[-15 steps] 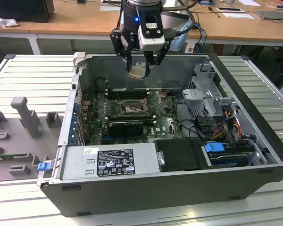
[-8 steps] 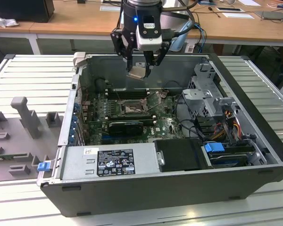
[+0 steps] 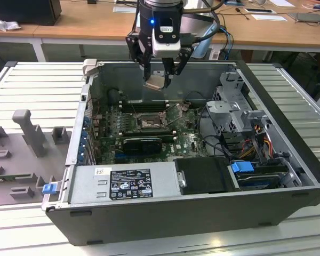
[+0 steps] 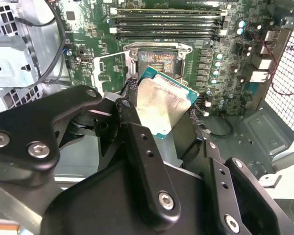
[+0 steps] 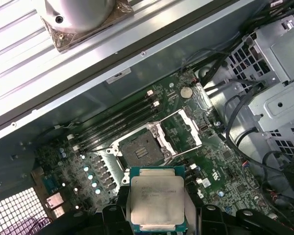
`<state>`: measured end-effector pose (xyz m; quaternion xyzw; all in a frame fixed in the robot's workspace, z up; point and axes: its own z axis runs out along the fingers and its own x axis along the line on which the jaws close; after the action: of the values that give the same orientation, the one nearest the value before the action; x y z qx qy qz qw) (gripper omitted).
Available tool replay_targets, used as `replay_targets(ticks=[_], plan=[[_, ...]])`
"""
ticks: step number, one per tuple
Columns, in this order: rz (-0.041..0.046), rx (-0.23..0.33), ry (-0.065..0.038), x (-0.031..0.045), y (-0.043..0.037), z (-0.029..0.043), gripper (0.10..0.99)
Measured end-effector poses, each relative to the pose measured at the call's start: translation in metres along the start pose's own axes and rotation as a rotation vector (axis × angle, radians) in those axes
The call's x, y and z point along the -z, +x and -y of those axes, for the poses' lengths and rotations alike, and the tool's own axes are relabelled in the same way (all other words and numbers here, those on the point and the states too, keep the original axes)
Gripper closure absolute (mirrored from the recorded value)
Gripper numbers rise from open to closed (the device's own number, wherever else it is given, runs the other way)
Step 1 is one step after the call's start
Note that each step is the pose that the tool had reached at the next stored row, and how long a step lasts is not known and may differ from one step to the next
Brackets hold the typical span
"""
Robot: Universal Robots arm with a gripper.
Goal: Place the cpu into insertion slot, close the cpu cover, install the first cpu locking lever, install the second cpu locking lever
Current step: 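Place the cpu into insertion slot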
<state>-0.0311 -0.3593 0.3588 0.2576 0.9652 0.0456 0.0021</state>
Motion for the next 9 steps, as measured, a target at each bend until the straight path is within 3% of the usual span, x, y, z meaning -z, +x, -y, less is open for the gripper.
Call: replay_targets(ticks=[9], plan=[[0.0045,-0.049,-0.001,-0.0002,0.0000,0.0000,0.557]])
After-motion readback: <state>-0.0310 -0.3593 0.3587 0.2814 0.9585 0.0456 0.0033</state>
